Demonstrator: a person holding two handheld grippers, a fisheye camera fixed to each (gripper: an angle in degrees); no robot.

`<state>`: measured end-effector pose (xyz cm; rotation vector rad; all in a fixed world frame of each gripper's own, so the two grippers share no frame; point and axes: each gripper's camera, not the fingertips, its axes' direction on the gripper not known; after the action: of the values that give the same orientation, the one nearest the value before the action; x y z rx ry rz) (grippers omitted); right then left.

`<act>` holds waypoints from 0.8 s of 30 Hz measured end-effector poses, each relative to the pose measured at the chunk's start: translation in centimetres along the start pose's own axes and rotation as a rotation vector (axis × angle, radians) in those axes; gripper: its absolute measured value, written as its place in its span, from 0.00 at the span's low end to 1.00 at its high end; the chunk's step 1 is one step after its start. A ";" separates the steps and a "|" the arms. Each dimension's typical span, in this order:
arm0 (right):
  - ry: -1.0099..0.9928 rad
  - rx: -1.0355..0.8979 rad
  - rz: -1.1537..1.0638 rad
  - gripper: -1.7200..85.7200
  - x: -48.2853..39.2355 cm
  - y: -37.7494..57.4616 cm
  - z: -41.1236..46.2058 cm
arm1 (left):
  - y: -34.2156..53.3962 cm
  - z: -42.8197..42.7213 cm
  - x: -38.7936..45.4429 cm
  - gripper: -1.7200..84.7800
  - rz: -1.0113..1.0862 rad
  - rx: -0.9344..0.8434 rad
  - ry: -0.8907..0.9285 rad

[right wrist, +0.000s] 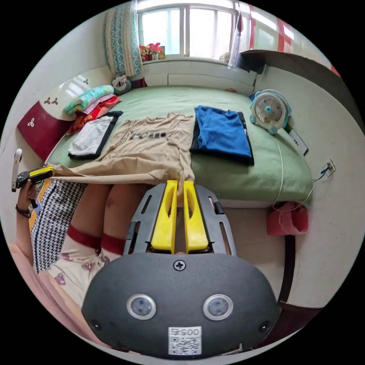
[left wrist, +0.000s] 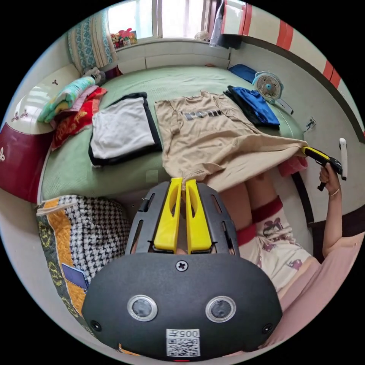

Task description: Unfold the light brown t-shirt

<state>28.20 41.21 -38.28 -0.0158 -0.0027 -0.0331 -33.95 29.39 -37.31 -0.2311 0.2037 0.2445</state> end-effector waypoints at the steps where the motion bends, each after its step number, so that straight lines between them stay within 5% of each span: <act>1: -0.010 -0.029 -0.003 0.01 0.1 0.3 0.5 | 1.0 0.6 -0.6 0.04 -0.015 -0.038 0.012; 8: -0.035 -0.307 -0.102 0.04 0.3 0.1 5.3 | 0.8 0.5 -5.2 0.07 -0.002 -0.138 0.048; 17: -0.026 -0.092 -0.168 0.12 -0.2 -12.0 5.0 | -7.8 -4.6 -8.5 0.09 0.309 -0.030 0.217; 24: 0.070 0.000 -0.224 0.12 -3.6 -24.7 12.7 | -14.8 -2.2 -11.5 0.09 0.337 0.018 0.269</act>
<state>23.75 16.85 -25.20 -0.0139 0.0652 -0.2573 -41.41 12.39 -33.83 -0.2105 0.5134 0.5463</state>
